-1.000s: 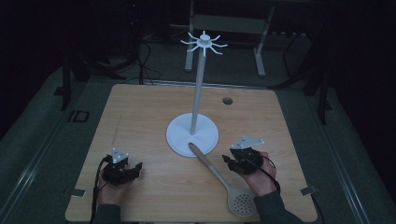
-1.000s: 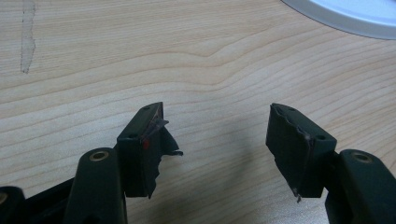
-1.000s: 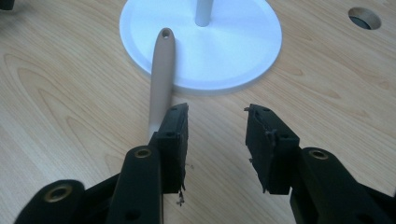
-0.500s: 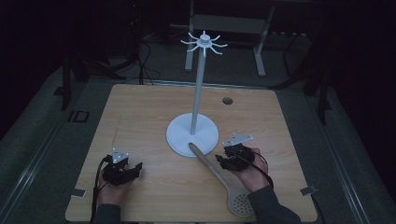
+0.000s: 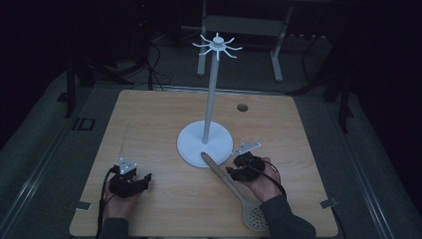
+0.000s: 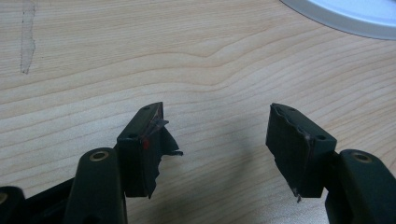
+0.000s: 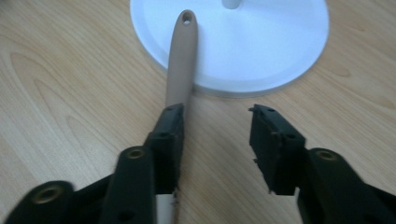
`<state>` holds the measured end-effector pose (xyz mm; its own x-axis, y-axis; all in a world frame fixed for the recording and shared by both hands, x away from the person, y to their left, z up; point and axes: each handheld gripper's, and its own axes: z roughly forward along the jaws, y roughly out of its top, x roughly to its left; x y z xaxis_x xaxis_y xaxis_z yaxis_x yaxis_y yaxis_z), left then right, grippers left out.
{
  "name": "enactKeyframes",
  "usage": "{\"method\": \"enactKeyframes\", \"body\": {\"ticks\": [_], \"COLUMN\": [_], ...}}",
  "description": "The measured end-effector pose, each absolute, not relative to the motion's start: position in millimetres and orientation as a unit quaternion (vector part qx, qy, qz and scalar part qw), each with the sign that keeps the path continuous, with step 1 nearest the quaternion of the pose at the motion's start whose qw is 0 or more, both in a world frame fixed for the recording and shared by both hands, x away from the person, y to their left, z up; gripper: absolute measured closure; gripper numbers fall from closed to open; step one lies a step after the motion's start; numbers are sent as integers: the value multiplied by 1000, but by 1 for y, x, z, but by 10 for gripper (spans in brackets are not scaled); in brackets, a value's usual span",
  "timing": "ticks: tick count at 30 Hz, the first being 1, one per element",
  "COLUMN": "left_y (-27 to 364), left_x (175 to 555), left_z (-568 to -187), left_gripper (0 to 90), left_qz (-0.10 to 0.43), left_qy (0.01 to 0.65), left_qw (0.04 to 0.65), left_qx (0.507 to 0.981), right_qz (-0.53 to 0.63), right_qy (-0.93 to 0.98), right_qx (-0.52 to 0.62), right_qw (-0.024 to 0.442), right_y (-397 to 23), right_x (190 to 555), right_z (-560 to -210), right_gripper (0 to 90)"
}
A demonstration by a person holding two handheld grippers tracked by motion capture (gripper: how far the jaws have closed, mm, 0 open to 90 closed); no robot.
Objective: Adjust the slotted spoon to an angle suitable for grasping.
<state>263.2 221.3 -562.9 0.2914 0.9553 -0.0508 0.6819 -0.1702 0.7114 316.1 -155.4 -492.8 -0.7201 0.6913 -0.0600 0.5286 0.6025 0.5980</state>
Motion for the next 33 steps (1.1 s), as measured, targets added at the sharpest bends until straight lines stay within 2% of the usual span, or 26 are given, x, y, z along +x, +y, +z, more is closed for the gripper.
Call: {"method": "enactKeyframes", "body": {"ticks": [5, 33], "left_y": [221, 221], "left_x": [263, 263], "left_z": [-563, -563], "left_gripper": [379, 379], "left_qz": [211, 211], "left_qy": [557, 556], "left_qw": [325, 324], "left_qx": [734, 736], "right_qz": [273, 231], "right_qy": [889, 908], "right_qx": [342, 338], "right_qw": [135, 88], "right_y": [-151, -133], "right_x": [318, 332], "right_z": [-498, -522], "right_gripper": [597, 586]}}
